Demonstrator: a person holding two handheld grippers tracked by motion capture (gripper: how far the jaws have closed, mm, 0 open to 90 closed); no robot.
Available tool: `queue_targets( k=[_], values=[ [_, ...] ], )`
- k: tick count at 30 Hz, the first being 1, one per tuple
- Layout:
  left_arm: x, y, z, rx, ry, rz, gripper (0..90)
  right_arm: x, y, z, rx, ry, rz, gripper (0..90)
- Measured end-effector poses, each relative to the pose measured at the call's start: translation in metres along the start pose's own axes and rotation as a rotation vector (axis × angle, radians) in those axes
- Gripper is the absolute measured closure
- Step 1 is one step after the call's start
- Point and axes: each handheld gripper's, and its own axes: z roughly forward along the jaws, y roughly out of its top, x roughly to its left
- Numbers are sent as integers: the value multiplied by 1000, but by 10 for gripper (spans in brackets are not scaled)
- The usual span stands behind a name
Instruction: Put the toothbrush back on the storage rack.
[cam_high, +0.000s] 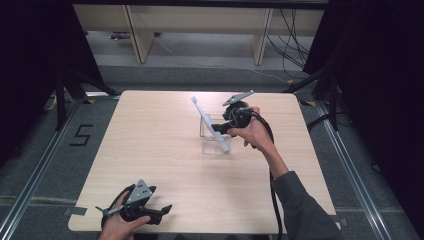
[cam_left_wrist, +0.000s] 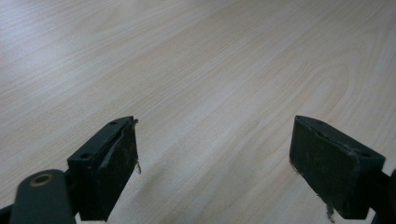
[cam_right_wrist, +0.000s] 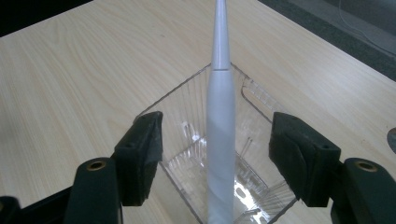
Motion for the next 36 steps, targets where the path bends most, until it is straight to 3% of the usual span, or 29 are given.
queue_targets(
  k=[1,3,4,5,7,8,10,12,16,17,18,21,22,23,31,32,34,36],
  values=[
    [0,0,0,0,0,0,149,0,0,-1,-6,-11,-12,351],
    [1,0,-1,8,9,10,149,2,-1,-2,2,-3,14,343],
    [1,0,-1,4,10,9,149,0,-2,-2,-5,-12,-12,342],
    [1,0,-1,4,10,8,149,2,-3,-4,2,-9,13,338],
    [0,0,0,-2,2,-1,149,3,-6,-5,-16,-8,7,325],
    [1,0,-1,6,10,7,149,4,-7,-8,6,-7,18,322],
    [1,0,-1,9,9,15,149,5,-11,-10,-2,-7,25,308],
    [0,0,0,0,2,0,149,6,-14,-14,4,-17,15,298],
    [1,0,0,7,2,3,149,9,-22,-21,-23,-21,18,297],
    [2,0,-1,16,7,22,149,9,-24,-21,-53,-36,-7,297],
    [1,0,0,5,12,12,149,10,-26,-25,-31,-23,14,297],
    [3,0,0,13,8,28,149,12,-33,-28,-51,-23,22,298],
    [1,-1,1,6,2,3,149,13,-35,-28,-75,-24,15,298],
    [1,-1,1,4,4,0,149,13,-38,-31,-62,-25,19,299],
    [3,0,-1,13,11,26,149,16,-47,-38,-84,-26,17,299],
    [1,-1,-1,2,5,4,149,17,-48,-39,-78,-22,27,299],
    [0,0,0,-4,1,0,149,17,-51,-38,-93,-22,24,299],
    [2,0,-1,9,11,26,149,18,-52,-39,-80,-22,24,298]
  ],
)
